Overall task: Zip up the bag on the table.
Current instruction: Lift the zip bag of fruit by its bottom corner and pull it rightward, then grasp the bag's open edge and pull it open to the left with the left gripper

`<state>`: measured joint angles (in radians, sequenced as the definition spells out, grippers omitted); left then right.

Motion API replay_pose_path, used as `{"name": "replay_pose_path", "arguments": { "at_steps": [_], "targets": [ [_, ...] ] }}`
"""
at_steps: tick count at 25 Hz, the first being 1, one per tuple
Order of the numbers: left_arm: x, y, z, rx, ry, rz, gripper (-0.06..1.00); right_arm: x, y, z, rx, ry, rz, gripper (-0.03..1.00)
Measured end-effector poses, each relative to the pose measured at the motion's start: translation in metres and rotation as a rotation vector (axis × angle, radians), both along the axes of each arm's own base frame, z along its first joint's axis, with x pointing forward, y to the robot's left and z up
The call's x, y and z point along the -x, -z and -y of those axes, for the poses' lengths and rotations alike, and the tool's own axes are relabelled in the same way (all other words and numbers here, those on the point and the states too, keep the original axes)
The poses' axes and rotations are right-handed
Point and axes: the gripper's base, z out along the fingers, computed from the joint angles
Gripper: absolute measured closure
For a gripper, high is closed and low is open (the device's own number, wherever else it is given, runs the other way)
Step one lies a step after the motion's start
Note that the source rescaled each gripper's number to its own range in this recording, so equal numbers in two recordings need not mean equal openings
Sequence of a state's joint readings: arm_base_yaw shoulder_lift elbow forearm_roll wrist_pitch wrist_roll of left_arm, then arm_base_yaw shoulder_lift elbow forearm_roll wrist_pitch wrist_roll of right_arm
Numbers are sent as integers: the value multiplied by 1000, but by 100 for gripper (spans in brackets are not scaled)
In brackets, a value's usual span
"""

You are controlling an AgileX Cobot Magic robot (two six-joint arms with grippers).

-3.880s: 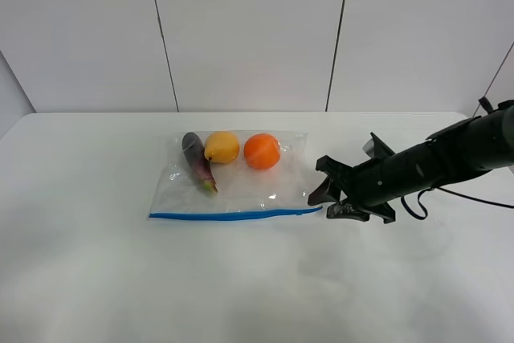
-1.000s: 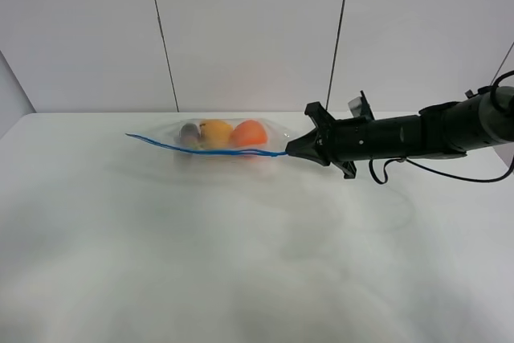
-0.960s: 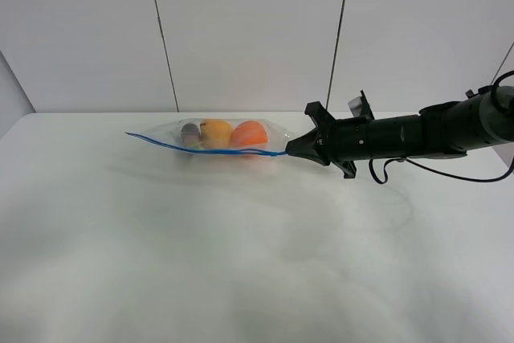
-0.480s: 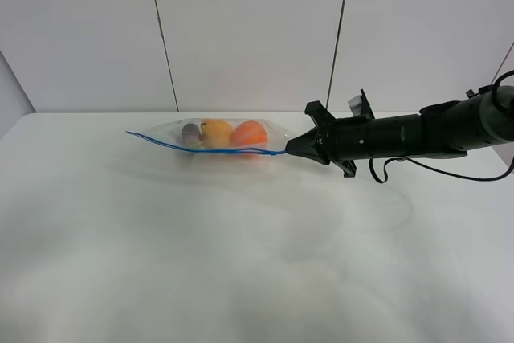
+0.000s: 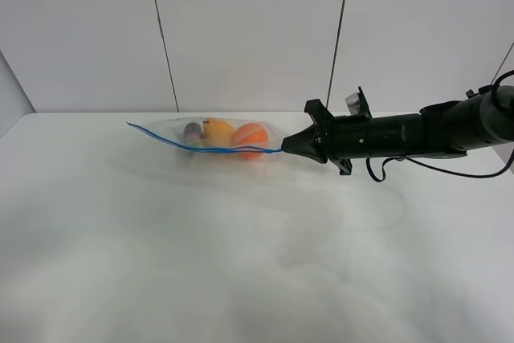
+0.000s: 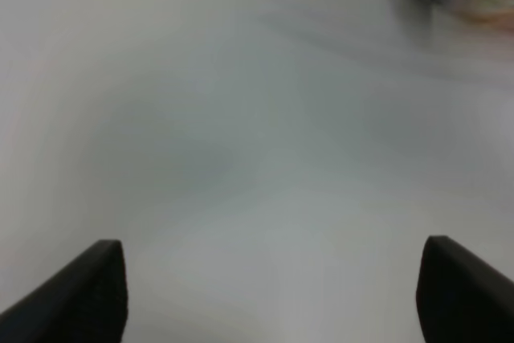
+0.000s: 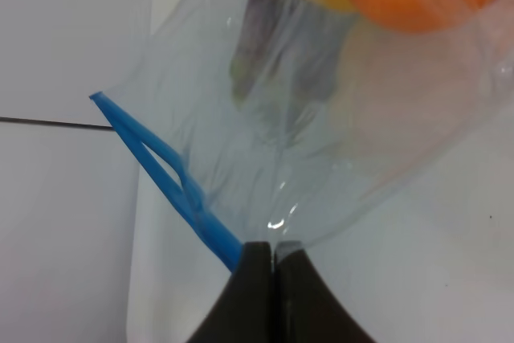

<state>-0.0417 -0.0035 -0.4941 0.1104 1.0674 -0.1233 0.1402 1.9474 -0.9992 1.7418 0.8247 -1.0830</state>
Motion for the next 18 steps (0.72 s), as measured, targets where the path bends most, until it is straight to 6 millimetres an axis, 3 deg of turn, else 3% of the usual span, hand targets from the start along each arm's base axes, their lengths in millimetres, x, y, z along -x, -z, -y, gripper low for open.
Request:
{"name": "replay_pose_path", "arguments": {
  "at_steps": [8,18],
  "targets": [
    [0,0,0,0,0,0,-6,1,-17,1,12,4,58,96],
    [0,0,0,-1,-1,0,-6,0,-17,3,31,21,61,96]
  ]
}}
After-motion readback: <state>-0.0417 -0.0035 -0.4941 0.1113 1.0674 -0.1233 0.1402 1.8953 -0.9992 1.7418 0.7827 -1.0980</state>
